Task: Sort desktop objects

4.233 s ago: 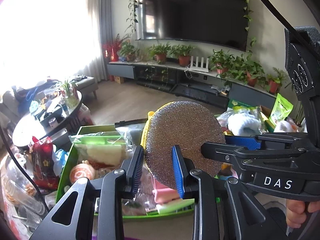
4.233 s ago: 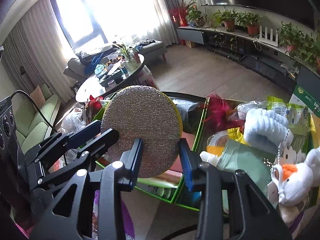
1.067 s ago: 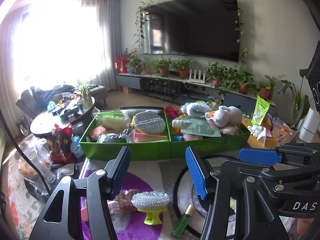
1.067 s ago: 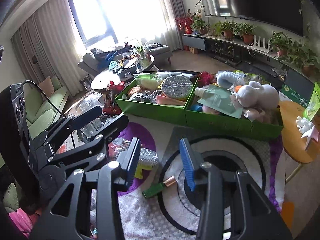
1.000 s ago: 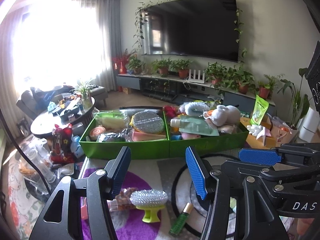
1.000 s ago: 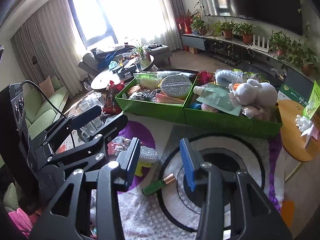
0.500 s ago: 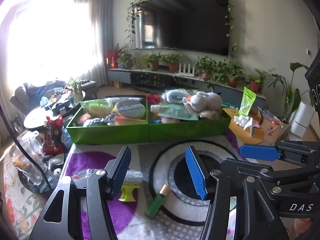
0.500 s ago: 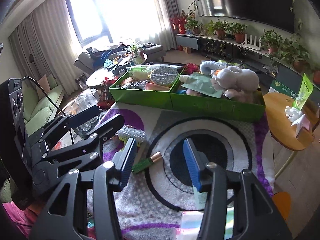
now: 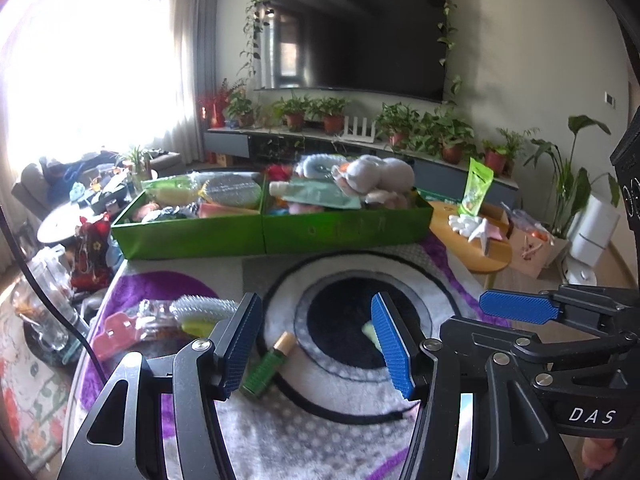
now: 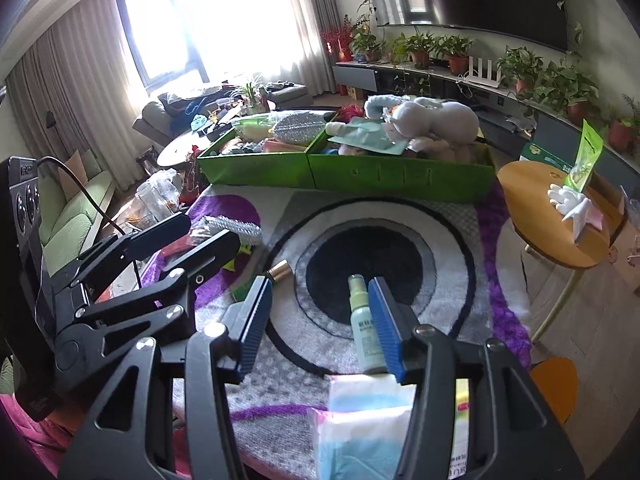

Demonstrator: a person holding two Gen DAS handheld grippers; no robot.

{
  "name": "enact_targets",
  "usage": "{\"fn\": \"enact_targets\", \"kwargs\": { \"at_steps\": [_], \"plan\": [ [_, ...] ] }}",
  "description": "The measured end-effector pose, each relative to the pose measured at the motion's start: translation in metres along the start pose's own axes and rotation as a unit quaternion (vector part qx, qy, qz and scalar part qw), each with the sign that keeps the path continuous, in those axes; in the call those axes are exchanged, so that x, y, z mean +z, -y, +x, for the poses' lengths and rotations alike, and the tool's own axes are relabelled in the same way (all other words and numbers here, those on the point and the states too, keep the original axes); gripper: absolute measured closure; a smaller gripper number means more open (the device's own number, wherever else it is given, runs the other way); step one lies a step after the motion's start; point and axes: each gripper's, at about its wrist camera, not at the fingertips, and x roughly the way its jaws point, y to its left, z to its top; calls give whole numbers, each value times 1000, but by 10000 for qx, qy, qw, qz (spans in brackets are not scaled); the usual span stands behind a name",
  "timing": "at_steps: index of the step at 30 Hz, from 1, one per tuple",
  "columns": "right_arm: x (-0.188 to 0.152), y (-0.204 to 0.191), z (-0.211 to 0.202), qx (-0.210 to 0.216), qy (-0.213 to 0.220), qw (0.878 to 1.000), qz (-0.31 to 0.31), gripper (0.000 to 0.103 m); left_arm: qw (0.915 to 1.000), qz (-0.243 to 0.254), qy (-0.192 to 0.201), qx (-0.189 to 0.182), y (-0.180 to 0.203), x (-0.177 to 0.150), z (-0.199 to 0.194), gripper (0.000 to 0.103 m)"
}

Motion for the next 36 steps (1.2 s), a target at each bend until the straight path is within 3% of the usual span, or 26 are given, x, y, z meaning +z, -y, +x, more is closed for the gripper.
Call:
{"fn": "enact_targets", "kwargs": {
  "at_steps": [31, 36],
  "plan": [
    [-84, 45, -39, -253, 24, 9985, 494, 45, 9983, 333, -433, -226, 69, -55, -18, 45],
    [-98, 54, -39, -405, -51, 9978, 519, 43, 9970, 307, -654, -290, 81, -71, -13, 45]
  ]
}}
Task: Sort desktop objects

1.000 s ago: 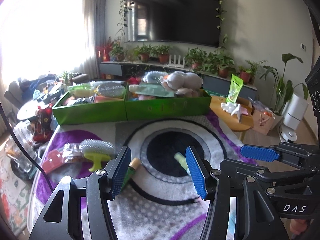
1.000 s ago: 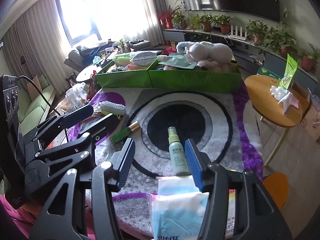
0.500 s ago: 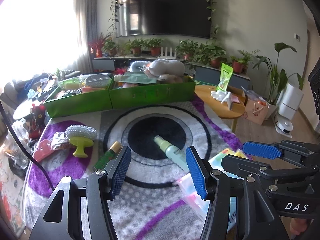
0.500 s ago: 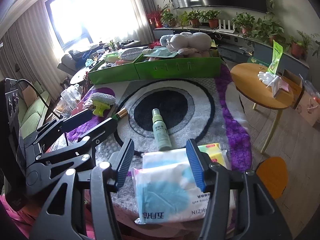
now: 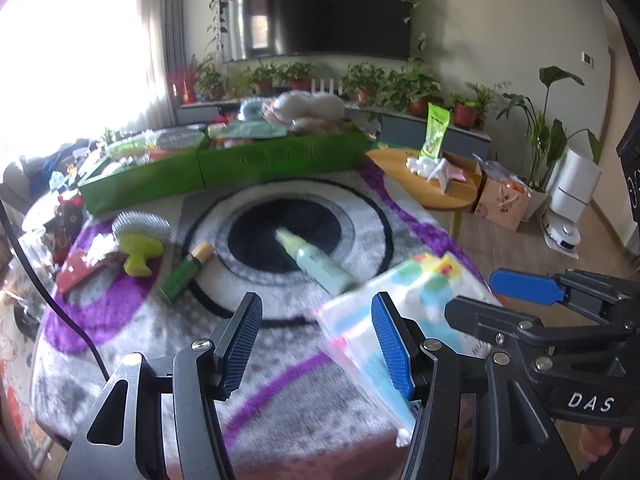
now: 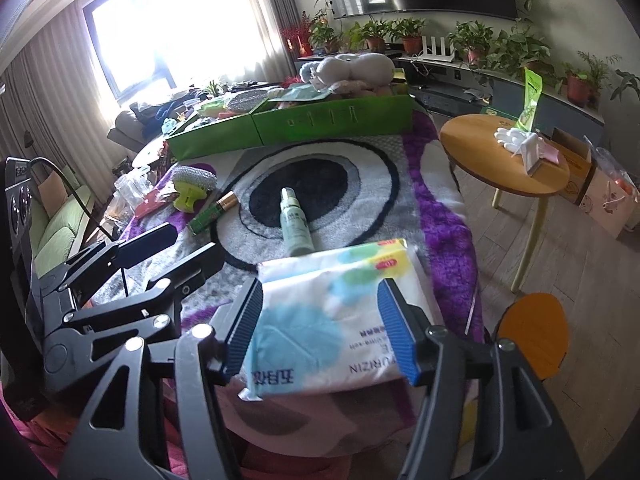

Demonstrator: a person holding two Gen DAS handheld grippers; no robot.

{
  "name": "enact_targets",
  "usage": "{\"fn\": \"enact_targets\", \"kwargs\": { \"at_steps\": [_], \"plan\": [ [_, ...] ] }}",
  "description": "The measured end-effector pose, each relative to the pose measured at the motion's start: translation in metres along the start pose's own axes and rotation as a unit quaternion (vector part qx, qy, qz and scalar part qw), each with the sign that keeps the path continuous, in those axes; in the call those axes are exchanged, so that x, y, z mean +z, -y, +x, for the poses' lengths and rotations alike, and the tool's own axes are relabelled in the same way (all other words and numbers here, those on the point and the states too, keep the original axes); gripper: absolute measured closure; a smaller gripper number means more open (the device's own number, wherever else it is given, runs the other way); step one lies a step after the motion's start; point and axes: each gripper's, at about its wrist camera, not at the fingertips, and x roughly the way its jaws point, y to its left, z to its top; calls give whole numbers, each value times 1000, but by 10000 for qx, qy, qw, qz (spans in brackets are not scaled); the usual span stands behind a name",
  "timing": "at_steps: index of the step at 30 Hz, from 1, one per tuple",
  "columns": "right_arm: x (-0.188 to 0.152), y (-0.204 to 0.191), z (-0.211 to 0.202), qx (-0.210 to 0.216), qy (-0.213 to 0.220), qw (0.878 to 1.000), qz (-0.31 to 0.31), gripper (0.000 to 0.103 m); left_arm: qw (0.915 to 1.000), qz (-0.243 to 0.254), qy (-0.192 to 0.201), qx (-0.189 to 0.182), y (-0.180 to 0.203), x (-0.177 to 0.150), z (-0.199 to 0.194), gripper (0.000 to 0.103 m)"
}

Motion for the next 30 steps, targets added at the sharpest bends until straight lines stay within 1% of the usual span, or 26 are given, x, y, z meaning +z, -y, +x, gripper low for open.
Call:
{"fn": "enact_targets", "kwargs": {
  "at_steps": [6, 11, 13, 17, 23, 30],
  "plan": [
    [-10, 20, 5, -54, -75, 9998, 178, 43, 9996, 47, -282, 32, 9, -13, 10, 45],
    [-10, 32, 7, -70, -1, 9997, 230, 43, 9993, -18, -357, 60, 10, -18, 9, 45],
    [-9, 36, 8, -46, 27, 9997, 246, 41, 9992, -14, -396, 24, 13, -21, 10, 45],
    [-9, 45, 15, -105, -28, 9995, 284, 39, 9990, 56, -435, 9, 18, -25, 11, 45],
    [-14, 47, 22, -7, -195, 9994, 286, 39, 9984, 100, -553, -5, 23, -29, 15, 45],
    [-22, 47, 25, 99, -349, 9985, 412, 38, 9984, 96, -552, -5, 20, -31, 16, 45]
  ]
}}
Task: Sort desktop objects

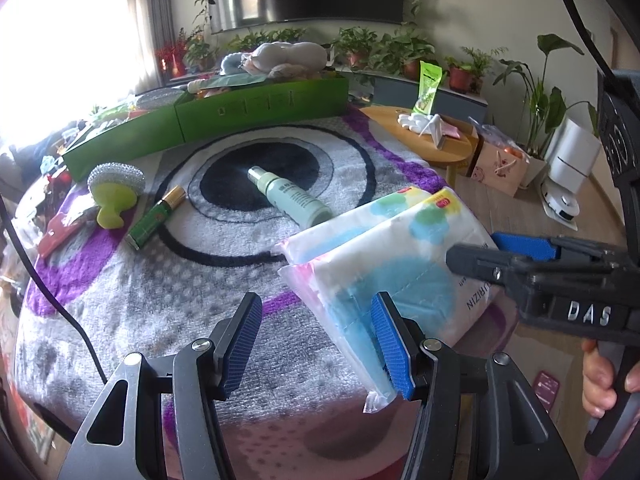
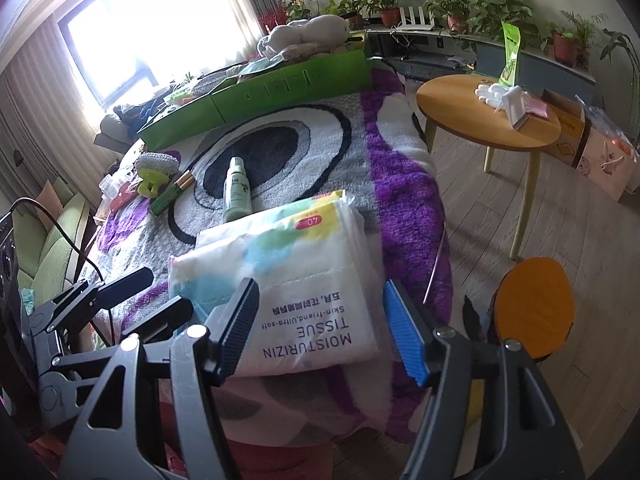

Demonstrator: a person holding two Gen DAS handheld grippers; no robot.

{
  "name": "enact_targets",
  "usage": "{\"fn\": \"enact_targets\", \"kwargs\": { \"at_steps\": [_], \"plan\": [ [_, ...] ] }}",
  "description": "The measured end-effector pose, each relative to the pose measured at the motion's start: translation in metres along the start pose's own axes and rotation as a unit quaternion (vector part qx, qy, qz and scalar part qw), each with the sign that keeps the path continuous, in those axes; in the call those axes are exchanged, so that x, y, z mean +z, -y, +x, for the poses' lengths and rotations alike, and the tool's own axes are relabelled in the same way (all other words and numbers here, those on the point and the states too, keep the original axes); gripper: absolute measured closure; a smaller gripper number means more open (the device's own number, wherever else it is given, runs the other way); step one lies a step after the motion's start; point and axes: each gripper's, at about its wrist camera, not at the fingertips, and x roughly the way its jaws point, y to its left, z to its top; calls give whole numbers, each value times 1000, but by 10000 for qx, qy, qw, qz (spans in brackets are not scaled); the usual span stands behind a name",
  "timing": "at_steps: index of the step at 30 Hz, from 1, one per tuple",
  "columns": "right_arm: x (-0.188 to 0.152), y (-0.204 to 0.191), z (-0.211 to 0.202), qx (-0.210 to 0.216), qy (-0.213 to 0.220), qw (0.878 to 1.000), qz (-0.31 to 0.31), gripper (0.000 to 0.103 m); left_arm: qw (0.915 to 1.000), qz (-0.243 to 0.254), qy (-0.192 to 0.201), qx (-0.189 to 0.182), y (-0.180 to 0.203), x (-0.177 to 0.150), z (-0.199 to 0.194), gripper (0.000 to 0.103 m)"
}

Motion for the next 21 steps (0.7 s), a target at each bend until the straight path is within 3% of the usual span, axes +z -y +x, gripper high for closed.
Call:
{"fn": "enact_targets", "kwargs": {
  "at_steps": [8, 15, 16, 18, 21],
  "plan": [
    [-13, -20, 6, 22, -94, 9999, -132, 39, 9999, -98, 4, 122, -11, 1, 0, 45],
    [-27, -30, 13, 306, -202, 9984, 425, 39, 9994, -281, 26, 178, -29, -3, 1, 45],
    [-29, -33, 14, 330, -199, 9982, 465, 39, 9994, -289, 10, 197, -32, -3, 1, 44],
    [-33, -39, 15, 341, -181, 9979, 516, 39, 9988, -324, 21, 359, -37, -5, 0, 32],
    [-35, -49, 17, 320, -148, 9984, 434, 39, 9986, -404, -14, 327, -46, -7, 0, 32]
  ]
}}
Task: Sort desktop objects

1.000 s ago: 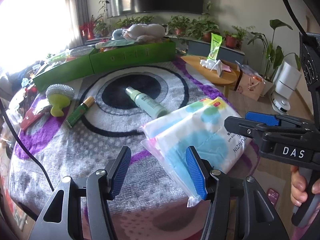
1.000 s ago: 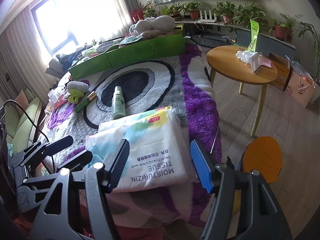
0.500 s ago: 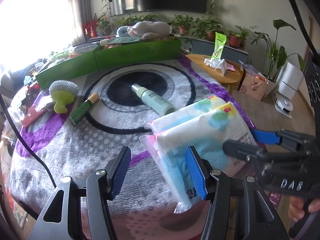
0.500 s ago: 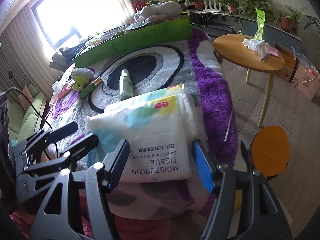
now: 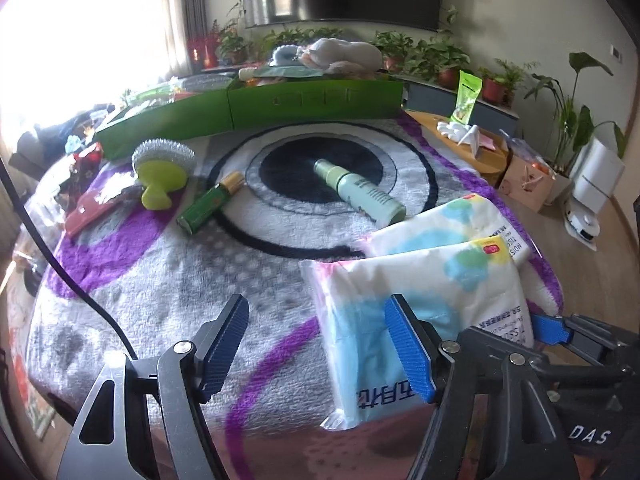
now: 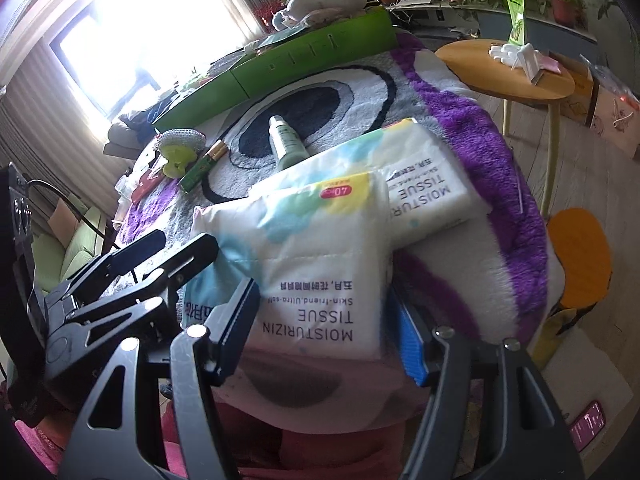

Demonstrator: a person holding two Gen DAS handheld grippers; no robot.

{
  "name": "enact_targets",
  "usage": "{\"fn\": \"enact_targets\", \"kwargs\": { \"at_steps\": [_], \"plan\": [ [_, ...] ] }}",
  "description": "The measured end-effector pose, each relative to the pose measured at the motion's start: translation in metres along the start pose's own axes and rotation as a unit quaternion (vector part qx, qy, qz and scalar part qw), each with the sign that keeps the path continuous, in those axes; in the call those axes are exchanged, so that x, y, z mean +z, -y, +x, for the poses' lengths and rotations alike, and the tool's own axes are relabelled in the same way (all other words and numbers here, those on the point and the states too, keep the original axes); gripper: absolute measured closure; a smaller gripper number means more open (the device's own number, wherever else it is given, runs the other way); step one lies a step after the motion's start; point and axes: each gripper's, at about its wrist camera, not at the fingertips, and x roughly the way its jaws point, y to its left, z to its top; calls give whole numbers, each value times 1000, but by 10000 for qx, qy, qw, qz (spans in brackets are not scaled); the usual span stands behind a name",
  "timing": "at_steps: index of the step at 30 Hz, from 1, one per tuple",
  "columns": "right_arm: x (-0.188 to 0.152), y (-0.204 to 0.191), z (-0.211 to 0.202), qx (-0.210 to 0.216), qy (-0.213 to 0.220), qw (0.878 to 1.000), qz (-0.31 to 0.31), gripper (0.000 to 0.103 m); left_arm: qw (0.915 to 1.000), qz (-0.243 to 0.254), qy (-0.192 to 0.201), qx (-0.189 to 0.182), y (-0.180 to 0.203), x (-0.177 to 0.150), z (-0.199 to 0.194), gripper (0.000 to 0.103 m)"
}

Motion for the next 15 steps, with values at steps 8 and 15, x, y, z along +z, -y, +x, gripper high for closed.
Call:
{"fn": "enact_targets", "kwargs": {
  "at_steps": [8, 15],
  "plan": [
    [-4, -5, 1, -35, 86, 9999, -58, 39, 9982, -245, -238, -486, -18, -14, -6, 32],
    [-7, -7, 0, -94, 172, 9998, -91, 40, 9958, 56, -206, -887, -1, -14, -6, 69]
  ]
}}
